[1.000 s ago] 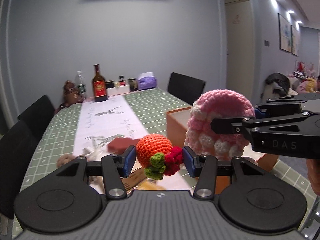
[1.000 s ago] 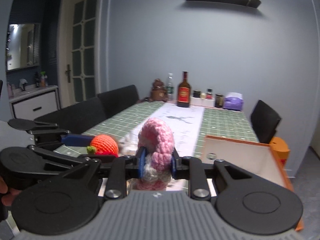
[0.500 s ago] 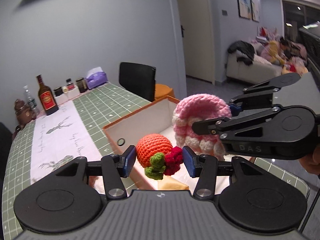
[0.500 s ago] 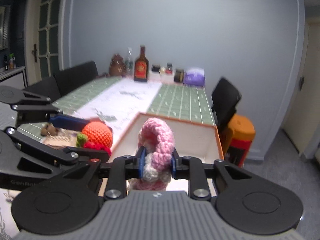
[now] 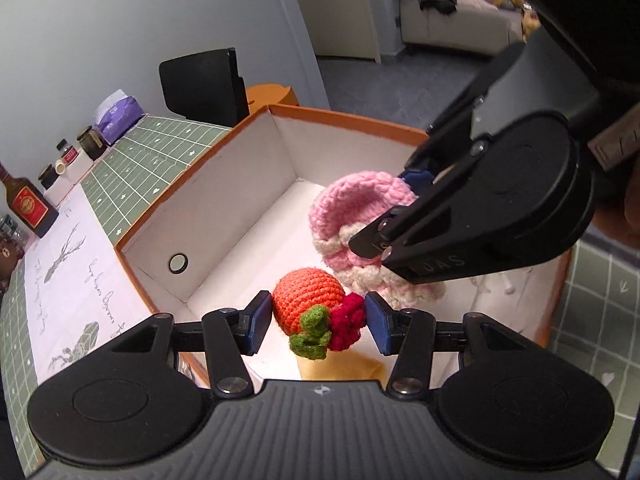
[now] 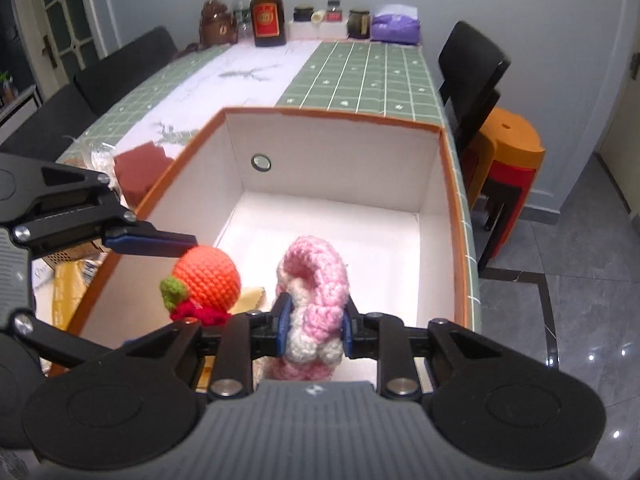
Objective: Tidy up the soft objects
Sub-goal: 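Carry the hat and fruit into the orange box and open both tools, then withdraw both tools from the box back over the table, then grasp the yellow snack bar package with the right tool, then grasp the white towel with the left tool while the right holds the snack bar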
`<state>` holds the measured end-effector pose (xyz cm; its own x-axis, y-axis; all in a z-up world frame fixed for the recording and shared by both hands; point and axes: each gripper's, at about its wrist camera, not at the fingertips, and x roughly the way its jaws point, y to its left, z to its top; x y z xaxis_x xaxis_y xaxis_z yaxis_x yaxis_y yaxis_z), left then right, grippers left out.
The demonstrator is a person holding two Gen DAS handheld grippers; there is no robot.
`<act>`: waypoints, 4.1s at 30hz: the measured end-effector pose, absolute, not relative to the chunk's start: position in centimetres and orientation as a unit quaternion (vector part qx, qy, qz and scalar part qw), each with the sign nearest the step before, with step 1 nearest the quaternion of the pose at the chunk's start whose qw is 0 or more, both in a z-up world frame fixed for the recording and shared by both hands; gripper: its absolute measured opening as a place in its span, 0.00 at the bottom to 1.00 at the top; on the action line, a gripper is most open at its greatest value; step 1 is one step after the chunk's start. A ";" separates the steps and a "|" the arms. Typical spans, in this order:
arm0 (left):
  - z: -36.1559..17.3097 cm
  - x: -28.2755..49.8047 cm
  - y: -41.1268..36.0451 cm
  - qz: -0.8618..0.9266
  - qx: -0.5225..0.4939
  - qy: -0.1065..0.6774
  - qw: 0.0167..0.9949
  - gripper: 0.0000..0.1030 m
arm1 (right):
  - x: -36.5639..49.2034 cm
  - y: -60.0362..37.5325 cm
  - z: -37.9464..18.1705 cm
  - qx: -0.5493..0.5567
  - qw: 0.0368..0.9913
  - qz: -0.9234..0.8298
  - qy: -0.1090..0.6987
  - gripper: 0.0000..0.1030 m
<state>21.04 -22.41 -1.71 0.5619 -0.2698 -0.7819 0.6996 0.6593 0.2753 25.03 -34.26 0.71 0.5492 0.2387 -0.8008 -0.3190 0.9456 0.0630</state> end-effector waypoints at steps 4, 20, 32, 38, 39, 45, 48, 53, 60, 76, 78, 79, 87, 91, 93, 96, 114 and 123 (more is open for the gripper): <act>-3.3 21.8 -23.1 -0.289 0.322 0.378 0.818 0.56 | 26.5 -33.7 -0.8 -0.070 0.865 0.155 0.471 0.24; -4.9 23.1 -24.0 -0.292 0.336 0.399 0.802 0.63 | 26.1 -32.2 -0.9 -0.182 0.868 0.131 0.443 0.60; -2.6 21.0 -22.6 -0.291 0.308 0.385 0.820 0.63 | 24.5 -31.4 1.3 -0.185 0.875 0.124 0.430 0.61; 0.3 18.8 -20.6 -0.286 0.277 0.355 0.846 0.63 | 22.4 -30.7 3.7 -0.172 0.892 0.119 0.400 0.61; 0.8 18.3 -20.2 -0.283 0.272 0.349 0.851 0.63 | 22.1 -30.5 4.1 -0.171 0.895 0.120 0.395 0.61; 3.3 15.6 -16.8 -0.256 0.230 0.326 0.880 0.63 | 19.0 -28.2 6.5 -0.151 0.913 0.134 0.355 0.61; 4.1 14.5 -14.6 -0.232 0.203 0.317 0.897 0.63 | 17.6 -26.7 7.3 -0.136 0.921 0.144 0.335 0.61; 4.8 12.7 -10.7 -0.197 0.155 0.309 0.917 0.64 | 15.1 -24.0 7.6 -0.111 0.934 0.161 0.300 0.61; 4.6 10.0 -4.2 -0.129 0.082 0.290 0.945 0.64 | 11.8 -21.1 5.9 -0.056 0.945 0.174 0.271 0.61; -3.6 5.9 6.8 -0.020 -0.056 0.319 0.946 0.71 | 4.3 -13.7 -3.2 -0.032 0.945 0.218 0.243 0.74; -4.5 5.9 7.3 -0.016 -0.062 0.328 0.943 0.73 | 4.4 -13.0 -4.4 -0.036 0.941 0.217 0.256 0.75; -5.0 5.8 7.4 -0.015 -0.061 0.330 0.942 0.73 | 4.5 -12.9 -4.9 -0.035 0.939 0.219 0.262 0.74; -7.1 7.6 8.6 -0.033 -0.031 0.378 0.925 0.80 | 7.7 -11.9 -5.9 -0.072 0.931 0.208 0.290 0.76; -7.8 8.5 8.8 -0.039 -0.045 0.394 0.917 0.80 | 10.2 -11.5 -6.1 -0.084 0.931 0.196 0.295 0.80; -8.1 8.6 8.6 -0.043 -0.049 0.398 0.915 0.80 | 11.1 -11.3 -6.4 -0.087 0.930 0.191 0.301 0.80; -8.2 8.8 7.9 -0.045 -0.034 0.398 0.916 0.80 | 12.5 -11.1 -7.1 -0.080 0.926 0.186 0.318 0.80; -7.9 9.2 2.9 -0.093 0.000 0.407 0.909 0.58 | 13.2 -11.8 -8.6 -0.049 0.913 0.211 0.345 0.66; -7.7 8.6 1.5 -0.090 0.018 0.394 0.914 0.25 | 12.7 -11.7 -8.4 -0.057 0.913 0.223 0.337 0.55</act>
<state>8.60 1.47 -7.70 0.6732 -0.1499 -0.7241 0.1778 0.9833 -0.0383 12.74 -11.73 -8.40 0.6733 0.3698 -0.6403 -0.4463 0.8937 0.0468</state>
